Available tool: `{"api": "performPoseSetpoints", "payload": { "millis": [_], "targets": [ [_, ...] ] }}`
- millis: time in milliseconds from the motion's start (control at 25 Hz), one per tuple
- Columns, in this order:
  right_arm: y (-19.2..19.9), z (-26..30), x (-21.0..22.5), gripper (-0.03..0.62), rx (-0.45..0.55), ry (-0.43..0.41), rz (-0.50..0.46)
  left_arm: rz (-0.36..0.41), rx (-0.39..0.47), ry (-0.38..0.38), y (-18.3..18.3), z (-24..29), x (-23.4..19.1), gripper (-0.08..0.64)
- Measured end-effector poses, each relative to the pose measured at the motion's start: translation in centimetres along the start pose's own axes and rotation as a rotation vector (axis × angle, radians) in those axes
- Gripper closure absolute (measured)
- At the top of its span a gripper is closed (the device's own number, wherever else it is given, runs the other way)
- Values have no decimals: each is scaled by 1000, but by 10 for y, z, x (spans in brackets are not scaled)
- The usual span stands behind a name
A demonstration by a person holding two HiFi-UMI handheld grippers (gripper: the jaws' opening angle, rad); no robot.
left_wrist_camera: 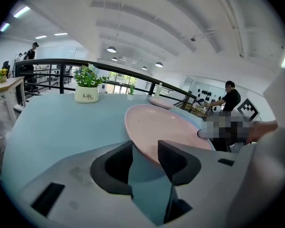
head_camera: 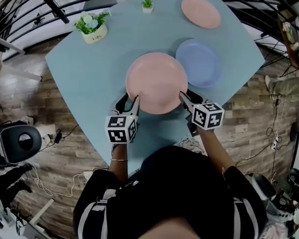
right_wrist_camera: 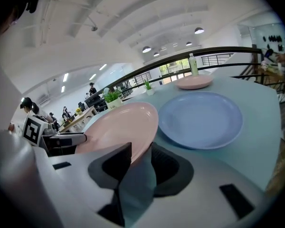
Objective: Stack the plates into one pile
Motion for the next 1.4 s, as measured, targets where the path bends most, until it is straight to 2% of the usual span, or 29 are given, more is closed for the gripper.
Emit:
{"api": "performPoseSetpoints", "payload": {
  "millis": [440,640,840,1160,1400],
  "targets": [
    [-25,-34,90,463,44,-65,1,-4,-13,-53,-27,45,82,393],
    [-38,-53,139,463,80,-60,11,40,-22,-45,-49,79,122,393],
    [-46,-65,185,463,92,-55,20,51,-33,-36,-61,113,155,393],
    [-56,-65,225,463,76,-70,9,82,-88,-91,-67,145,181,393],
    [-59,-53,238,462,56,-80,9,83,-134,-113,-66,164,179,393]
  ]
}}
Point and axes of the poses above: the fingertips, and each gripper's own axes: z forward along the fingers, x to its right, y out of its underside, the point moved 6 cm from there along -z, backward along the fingers, and after that the axes turned 7 degrees about -x, right-handed, at the moved point
